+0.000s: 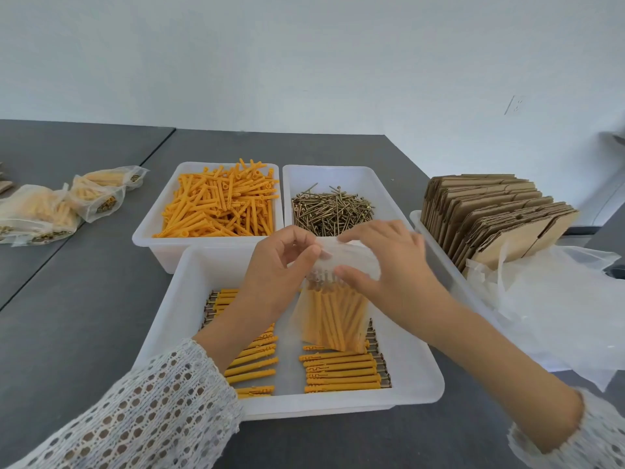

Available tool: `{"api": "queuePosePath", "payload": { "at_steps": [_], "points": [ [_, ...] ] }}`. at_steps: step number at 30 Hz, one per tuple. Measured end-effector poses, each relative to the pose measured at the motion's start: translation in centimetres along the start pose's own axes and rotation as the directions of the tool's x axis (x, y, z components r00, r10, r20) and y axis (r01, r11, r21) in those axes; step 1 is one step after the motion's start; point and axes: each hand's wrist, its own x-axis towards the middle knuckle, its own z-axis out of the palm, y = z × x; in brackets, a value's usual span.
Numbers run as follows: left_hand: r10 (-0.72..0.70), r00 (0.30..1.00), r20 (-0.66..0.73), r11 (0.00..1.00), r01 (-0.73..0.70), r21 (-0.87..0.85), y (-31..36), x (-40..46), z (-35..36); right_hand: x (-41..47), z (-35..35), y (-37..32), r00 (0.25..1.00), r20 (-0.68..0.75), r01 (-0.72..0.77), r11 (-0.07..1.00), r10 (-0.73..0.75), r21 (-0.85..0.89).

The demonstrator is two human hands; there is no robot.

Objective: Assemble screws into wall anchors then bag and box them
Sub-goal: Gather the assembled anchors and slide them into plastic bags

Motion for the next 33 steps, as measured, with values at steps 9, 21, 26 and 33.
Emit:
{"api": "queuePosePath", "payload": {
  "at_steps": [9, 21, 26, 33],
  "points": [
    [-0.031, 0.999, 0.011, 1.0, 0.031, -0.004, -0.3, 0.1, -0.1, 1.8, 0.6, -1.9, 0.999, 0.014, 0.037, 0.992, -0.039, 0.122],
    [0.177, 0.98, -0.089, 0.976, -0.163, 0.144, 1.4, -0.2, -0.4, 1.6, 0.1, -3.0, 0.995, -0.038, 0.096, 0.969, -0.09, 0.229],
    [0.216, 0.975, -0.049, 0.948, -0.198, 0.248, 3.4, 0.4, -2.2, 1.1, -1.5, -2.6, 0.993, -0.102, 0.095, 0.94, -0.065, 0.327],
    [0.369, 0.846, 0.384, 0.626, -0.532, 0.57, 6.3, 1.1, -2.8, 1.1, -2.0, -3.8, 0.982, -0.15, 0.169, 0.893, -0.116, 0.416]
  ]
}}
